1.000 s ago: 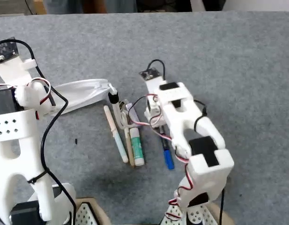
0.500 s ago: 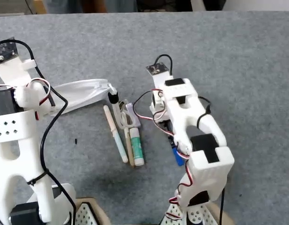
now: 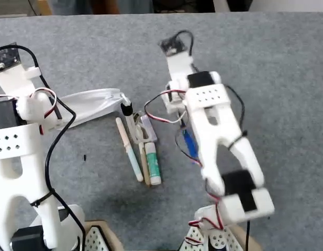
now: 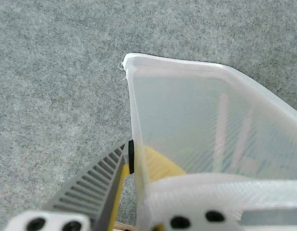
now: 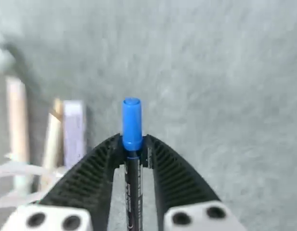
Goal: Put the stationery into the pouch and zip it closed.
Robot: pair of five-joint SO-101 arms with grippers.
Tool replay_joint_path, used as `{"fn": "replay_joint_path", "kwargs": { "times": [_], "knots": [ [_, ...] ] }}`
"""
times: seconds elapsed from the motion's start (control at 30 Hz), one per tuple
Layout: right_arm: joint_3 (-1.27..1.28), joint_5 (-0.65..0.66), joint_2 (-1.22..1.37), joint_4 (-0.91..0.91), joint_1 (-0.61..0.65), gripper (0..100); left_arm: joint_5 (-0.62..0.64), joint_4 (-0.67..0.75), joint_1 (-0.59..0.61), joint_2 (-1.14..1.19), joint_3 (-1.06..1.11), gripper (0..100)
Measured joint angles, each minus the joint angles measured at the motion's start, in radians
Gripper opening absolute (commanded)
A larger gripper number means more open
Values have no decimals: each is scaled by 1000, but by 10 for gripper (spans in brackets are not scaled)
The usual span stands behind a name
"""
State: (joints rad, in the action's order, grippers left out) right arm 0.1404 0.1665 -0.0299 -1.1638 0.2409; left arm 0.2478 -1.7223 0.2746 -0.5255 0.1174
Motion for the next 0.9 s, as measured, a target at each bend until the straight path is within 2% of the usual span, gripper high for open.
{"fn": "replay_joint_path", "kwargs": {
  "times": [0.27, 0.6, 0.9],
  "knots": [
    [-170, -54, -235, 14, 206, 12, 0, 2, 0, 0, 6, 29],
    [-394, -63, -258, 170, 405, 12, 0, 2, 0, -2, 9, 29],
    [-589, -288, -258, 178, 494, 12, 0, 5, -2, -2, 9, 29]
  ]
}}
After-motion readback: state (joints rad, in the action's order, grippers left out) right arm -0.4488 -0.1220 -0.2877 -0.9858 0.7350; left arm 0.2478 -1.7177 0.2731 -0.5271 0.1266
